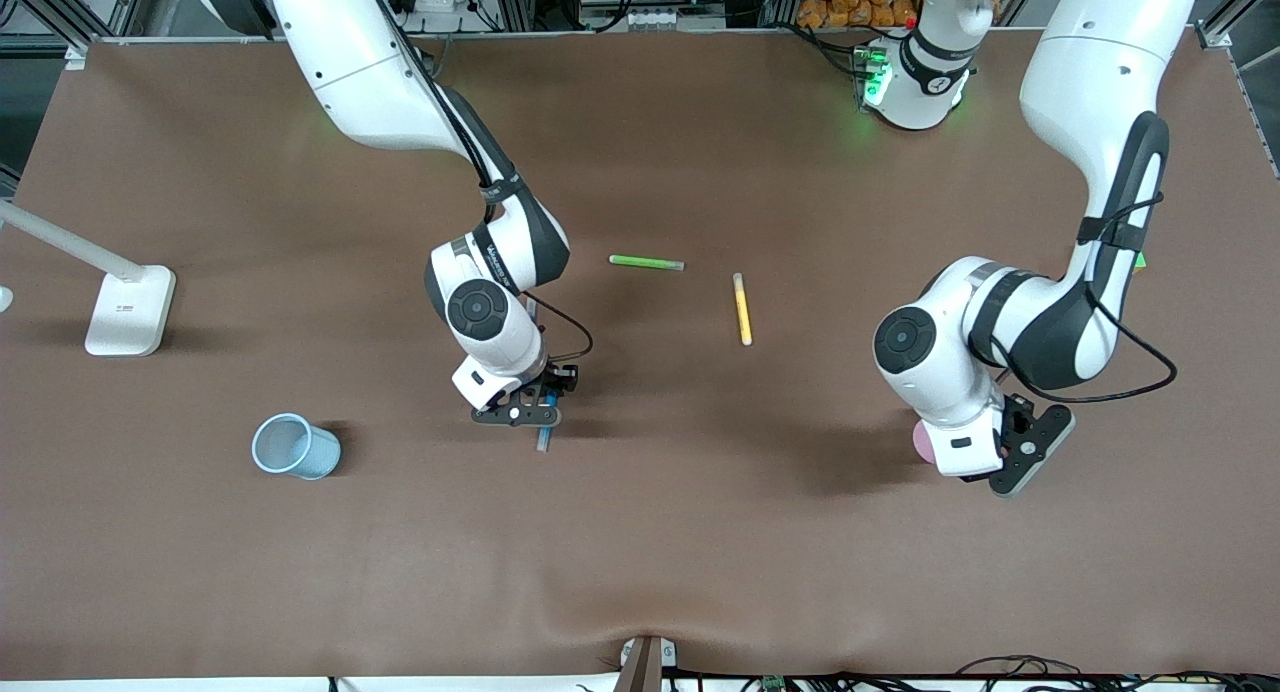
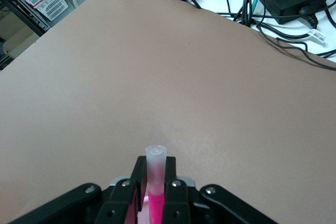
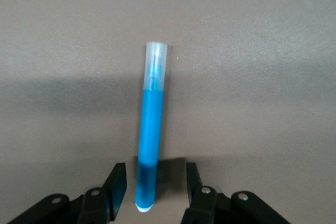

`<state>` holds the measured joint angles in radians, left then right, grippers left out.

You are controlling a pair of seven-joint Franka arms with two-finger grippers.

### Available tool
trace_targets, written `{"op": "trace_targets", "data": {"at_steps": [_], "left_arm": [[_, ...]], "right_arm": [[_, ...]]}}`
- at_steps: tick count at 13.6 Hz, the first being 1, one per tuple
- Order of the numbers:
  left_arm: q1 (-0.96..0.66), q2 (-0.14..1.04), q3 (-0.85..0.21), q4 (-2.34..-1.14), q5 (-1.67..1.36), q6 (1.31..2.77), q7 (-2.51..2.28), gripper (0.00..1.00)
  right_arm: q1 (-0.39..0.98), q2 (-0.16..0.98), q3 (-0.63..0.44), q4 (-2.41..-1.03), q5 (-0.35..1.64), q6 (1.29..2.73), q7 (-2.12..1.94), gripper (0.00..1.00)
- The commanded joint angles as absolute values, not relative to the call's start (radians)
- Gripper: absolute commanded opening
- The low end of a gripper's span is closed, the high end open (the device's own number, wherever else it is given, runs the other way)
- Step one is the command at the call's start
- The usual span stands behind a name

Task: Place pink and blue markers in matching cups
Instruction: 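Hold the pink marker over the pink cup while the right gripper grasps the blue marker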

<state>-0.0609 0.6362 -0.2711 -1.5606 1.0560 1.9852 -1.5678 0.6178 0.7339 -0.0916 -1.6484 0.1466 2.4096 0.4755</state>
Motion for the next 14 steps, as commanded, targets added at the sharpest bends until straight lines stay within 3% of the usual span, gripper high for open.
{"op": "trace_targets", "data": {"at_steps": [1,2,4,7,8,9,10,11,12,14], "left_arm": [[-0.066,0.633,-0.273,-1.581,1.081,1.977,-1.603,0.0],[-0.067,0.646,-0.273,-1.591,1.081,1.976,-1.612,0.0],[-0.066,0.657,-0.273,-1.591,1.081,1.974,-1.64,0.0],[-0.066,0.657,-0.273,-1.592,1.081,1.954,-1.644,0.0],[-0.064,0.657,-0.273,-1.592,1.081,1.95,-1.643,0.06],[-0.061,0.652,-0.273,-1.592,1.081,1.944,-1.628,0.24],[-0.06,0.647,-0.273,-1.591,1.08,1.939,-1.626,0.47],[-0.063,0.643,-0.273,-1.588,1.08,1.934,-1.623,0.79],[-0.064,0.643,-0.273,-1.588,1.078,1.928,-1.621,1.0],[-0.061,0.631,-0.278,-1.588,1.071,1.921,-1.596,1.0]], "right_arm": [[0.635,0.739,-0.101,-1.651,0.16,2.421,0.488,0.41],[0.637,0.741,-0.101,-1.651,0.16,2.421,0.488,0.29],[0.644,0.747,-0.103,-1.651,0.16,2.422,0.488,0.24],[0.641,0.746,-0.103,-1.643,0.16,2.418,0.486,0.0],[0.632,0.742,-0.101,-1.632,0.16,2.408,0.486,0.0],[0.627,0.738,-0.103,-1.615,0.16,2.402,0.482,0.0],[0.623,0.733,-0.103,-1.596,0.163,2.376,0.482,0.0],[0.614,0.73,-0.103,-1.559,0.164,2.329,0.479,0.0],[0.591,0.729,-0.103,-1.505,0.164,2.254,0.477,0.0],[0.549,0.729,-0.103,-1.396,0.164,2.087,0.474,0.0]]}}
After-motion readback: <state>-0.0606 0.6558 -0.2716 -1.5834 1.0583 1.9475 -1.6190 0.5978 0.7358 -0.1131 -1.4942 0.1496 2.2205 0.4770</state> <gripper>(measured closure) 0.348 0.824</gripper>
